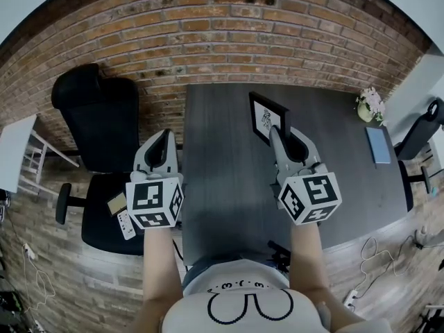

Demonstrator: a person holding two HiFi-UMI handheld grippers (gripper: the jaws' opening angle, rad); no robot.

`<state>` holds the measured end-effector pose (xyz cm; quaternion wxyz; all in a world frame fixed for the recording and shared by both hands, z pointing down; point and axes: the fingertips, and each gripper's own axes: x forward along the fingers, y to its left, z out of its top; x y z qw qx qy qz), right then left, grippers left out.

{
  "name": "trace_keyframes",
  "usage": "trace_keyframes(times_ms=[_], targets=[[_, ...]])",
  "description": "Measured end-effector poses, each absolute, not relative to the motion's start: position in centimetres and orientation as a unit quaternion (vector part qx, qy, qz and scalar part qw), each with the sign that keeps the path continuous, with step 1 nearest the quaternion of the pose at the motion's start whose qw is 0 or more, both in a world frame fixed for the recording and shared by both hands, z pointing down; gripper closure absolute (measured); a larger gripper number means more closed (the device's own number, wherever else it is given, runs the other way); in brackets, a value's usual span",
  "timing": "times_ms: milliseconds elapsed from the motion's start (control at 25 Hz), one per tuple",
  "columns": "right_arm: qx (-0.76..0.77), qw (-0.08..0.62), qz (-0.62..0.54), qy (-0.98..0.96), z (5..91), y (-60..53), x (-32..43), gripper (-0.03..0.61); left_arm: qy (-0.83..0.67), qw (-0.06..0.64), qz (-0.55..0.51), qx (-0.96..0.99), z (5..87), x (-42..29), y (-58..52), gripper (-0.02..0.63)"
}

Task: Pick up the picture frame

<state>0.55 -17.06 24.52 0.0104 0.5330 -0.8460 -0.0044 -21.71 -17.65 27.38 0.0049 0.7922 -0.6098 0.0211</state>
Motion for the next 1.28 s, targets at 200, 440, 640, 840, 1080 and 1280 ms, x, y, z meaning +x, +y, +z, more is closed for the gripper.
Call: trace_keyframes(times_ms=[200, 440, 640, 840, 1080, 1280], targets=[[0.53, 0.005, -0.007, -0.848, 23.8, -16.8, 0.7, 0.538, -0.609, -0.01, 0.002, 0.793, 26.1, -21.7, -17.2, 0.617], [0.522, 0.007, -0.007, -0.853, 23.8, -16.7, 0.3, 0.538, -0.61, -0.018, -0.003, 0.792, 25.7, -21.9, -16.8, 0.617], [0.52, 0.011, -0.009, -0.854, 24.0, -16.7, 0.0, 0.538, -0.61, -0.023, -0.006, 0.792, 25.6, -22.0, -16.7, 0.617], [0.52, 0.013, -0.009, -0.854, 24.1, -16.8, -0.2, 0.538, -0.61, -0.026, -0.01, 0.792, 25.4, -22.0, -16.8, 0.617], [0.521, 0.011, -0.009, -0.854, 24.1, -16.9, 0.1, 0.538, -0.611, -0.033, -0.015, 0.791, 25.1, -21.9, -16.7, 0.617], [0.522, 0.011, -0.007, -0.853, 24.2, -17.0, 0.0, 0.538, -0.61, -0.038, -0.016, 0.792, 25.0, -21.9, -16.7, 0.617]])
